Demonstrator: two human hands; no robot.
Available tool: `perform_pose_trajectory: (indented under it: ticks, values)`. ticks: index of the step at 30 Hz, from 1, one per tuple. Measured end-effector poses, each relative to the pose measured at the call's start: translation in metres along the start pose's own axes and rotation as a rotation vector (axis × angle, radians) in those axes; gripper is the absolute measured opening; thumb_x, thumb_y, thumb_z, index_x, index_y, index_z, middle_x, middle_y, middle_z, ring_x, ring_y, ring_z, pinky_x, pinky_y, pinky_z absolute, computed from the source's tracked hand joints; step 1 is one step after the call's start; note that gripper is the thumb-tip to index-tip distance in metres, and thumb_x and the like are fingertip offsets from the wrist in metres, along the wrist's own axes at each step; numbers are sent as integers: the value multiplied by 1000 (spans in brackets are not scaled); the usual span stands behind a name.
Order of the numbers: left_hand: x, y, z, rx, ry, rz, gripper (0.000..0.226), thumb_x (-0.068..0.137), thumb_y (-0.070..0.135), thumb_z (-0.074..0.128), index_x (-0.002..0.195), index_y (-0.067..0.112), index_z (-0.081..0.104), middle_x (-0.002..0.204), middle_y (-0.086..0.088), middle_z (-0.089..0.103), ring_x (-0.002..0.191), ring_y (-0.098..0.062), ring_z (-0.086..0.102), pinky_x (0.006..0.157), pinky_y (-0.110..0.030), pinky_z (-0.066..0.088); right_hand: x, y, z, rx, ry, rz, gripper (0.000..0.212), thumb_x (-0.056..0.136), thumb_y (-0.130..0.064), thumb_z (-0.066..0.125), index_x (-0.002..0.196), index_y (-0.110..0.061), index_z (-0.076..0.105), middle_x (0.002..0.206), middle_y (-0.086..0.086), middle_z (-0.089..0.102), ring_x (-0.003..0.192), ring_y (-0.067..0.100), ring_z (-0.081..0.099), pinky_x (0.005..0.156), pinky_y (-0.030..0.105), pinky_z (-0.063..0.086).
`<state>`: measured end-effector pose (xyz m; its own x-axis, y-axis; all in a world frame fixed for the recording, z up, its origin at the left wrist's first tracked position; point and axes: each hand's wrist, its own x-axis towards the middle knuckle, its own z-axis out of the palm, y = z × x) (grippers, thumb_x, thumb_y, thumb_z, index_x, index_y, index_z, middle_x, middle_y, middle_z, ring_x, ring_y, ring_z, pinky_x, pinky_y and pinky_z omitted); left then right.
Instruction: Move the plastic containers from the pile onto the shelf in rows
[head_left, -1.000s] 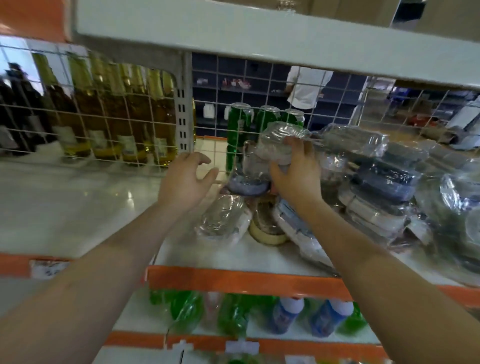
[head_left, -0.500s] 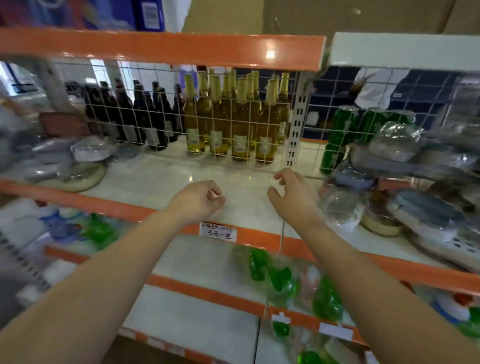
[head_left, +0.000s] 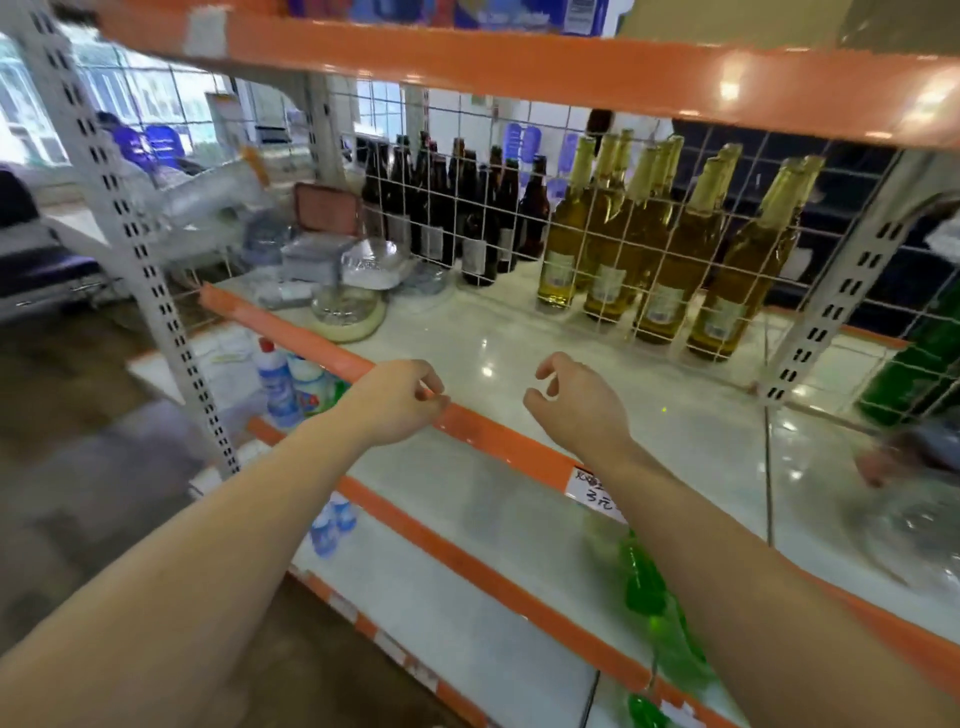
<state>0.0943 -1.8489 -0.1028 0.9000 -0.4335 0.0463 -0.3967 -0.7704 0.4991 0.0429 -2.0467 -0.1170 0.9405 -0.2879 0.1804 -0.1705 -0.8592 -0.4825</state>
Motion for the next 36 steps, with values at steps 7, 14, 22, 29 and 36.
perform_pose_trajectory:
  ticks: [7,14,22,29,36]
  values:
    - [56,-59,-32,-29,136,-97,27,92,24,59,114,9,61,107,-11,66,94,-24,60,78,-28,43,88,-38,43,56,-53,-30,32,90,-34,54,118,-19,51,114,2,56,90,18,54,76,31,45]
    - [134,-106,-70,18,237,-181,29,91,22,57,115,8,61,115,-11,63,107,-29,58,79,-29,41,191,-73,76,127,-85,-67,41,88,-43,59,118,-17,51,111,2,55,99,21,55,80,31,41]
    - [183,-159,-92,-37,397,-324,54,87,34,65,132,11,48,128,-17,50,121,-32,45,92,-33,38,264,-112,117,210,-103,-165,62,81,-51,66,127,-13,48,123,3,55,105,19,55,82,32,45]
    - [219,-200,-105,-99,309,-386,68,86,35,65,141,10,34,137,-18,36,126,-33,40,99,-36,36,295,-146,141,205,-123,-111,82,77,-61,65,136,-10,40,134,8,48,123,24,46,98,36,40]
    - [251,-231,-122,-143,402,-216,55,90,29,62,137,9,43,135,-15,39,122,-31,45,96,-31,37,311,-173,172,201,-77,68,101,68,-69,66,143,-12,30,143,12,37,133,30,35,107,42,34]
